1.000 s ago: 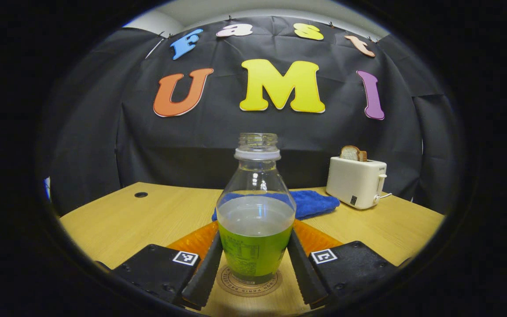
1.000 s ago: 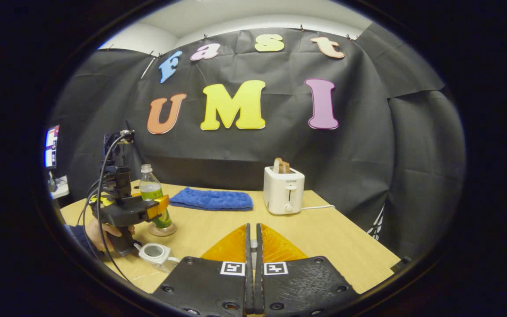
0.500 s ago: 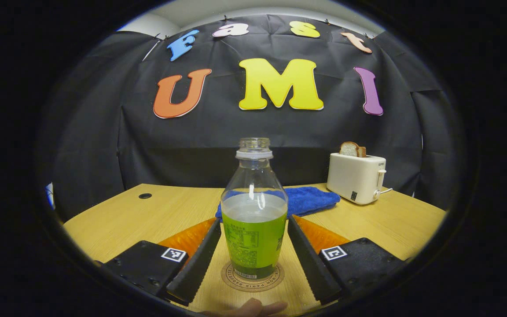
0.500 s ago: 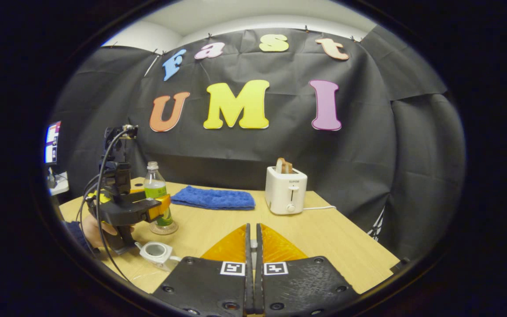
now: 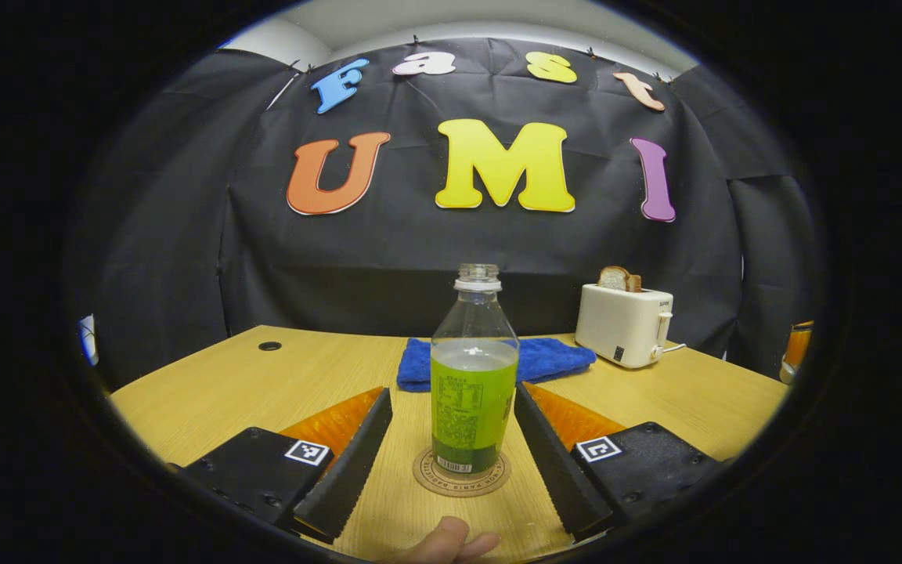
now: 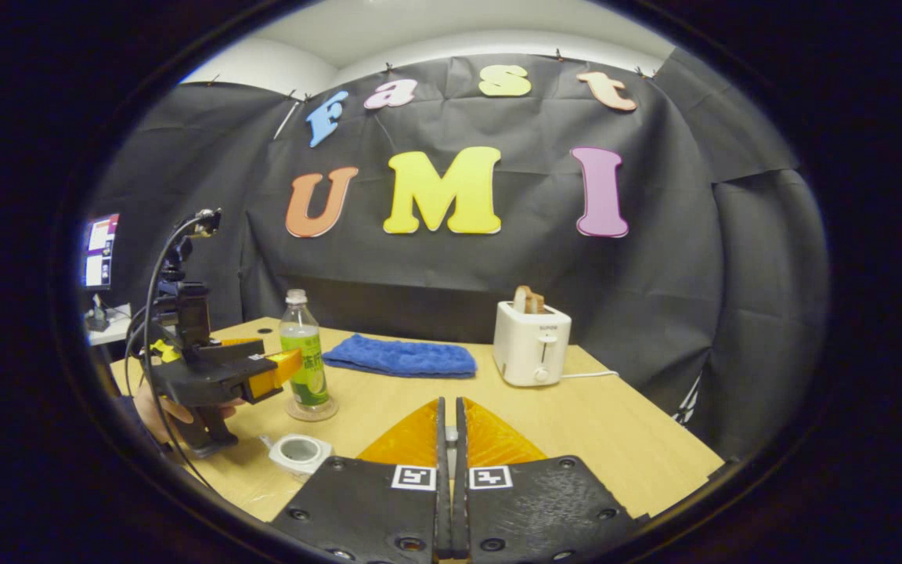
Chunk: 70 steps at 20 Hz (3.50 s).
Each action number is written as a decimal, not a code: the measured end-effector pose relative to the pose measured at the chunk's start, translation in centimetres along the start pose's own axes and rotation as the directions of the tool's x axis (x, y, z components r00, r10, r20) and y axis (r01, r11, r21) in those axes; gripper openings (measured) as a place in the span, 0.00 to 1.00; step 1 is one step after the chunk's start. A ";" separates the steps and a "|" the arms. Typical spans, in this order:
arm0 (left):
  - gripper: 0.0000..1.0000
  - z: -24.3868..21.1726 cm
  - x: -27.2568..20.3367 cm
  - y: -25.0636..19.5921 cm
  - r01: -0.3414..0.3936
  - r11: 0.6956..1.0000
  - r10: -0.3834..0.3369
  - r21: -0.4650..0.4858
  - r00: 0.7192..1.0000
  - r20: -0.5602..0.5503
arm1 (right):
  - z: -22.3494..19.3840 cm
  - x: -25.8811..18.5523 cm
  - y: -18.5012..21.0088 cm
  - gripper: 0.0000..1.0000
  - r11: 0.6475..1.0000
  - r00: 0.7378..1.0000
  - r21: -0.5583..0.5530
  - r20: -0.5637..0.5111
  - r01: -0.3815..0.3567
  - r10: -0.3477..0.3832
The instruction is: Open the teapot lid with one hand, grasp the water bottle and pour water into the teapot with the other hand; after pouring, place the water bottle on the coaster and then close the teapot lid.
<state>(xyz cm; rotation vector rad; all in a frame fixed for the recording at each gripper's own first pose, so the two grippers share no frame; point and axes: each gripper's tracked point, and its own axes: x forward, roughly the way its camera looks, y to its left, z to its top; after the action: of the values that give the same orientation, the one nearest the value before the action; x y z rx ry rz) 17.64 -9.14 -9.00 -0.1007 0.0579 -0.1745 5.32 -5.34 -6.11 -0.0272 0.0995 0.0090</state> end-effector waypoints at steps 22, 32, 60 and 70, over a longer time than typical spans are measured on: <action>0.98 2.7 -10.2 5.8 -0.075 0.997 0.073 0.035 0.996 0.058 | -2.1 2.2 14.1 0.01 0.957 0.957 0.066 0.083 -0.283 0.277; 0.98 2.0 -10.4 3.9 -0.025 0.999 0.024 0.028 0.999 0.030 | -7.0 3.8 14.4 0.00 0.951 0.956 0.089 0.020 -0.295 0.294; 0.98 4.2 -14.1 2.1 -0.029 0.997 0.028 0.072 0.999 0.021 | 4.1 -3.1 8.4 0.63 0.987 0.980 0.073 0.150 -0.142 0.130; 0.98 7.8 -18.0 4.6 -0.137 0.989 0.135 0.054 0.990 0.047 | 7.7 -8.8 3.9 0.95 0.999 0.982 -0.006 0.182 -0.049 0.049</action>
<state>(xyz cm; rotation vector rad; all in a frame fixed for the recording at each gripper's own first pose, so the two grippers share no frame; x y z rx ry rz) 1.27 -0.78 -0.85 -0.0430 0.0162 -0.0375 -2.73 -1.32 2.28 -0.0252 -0.0827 0.0608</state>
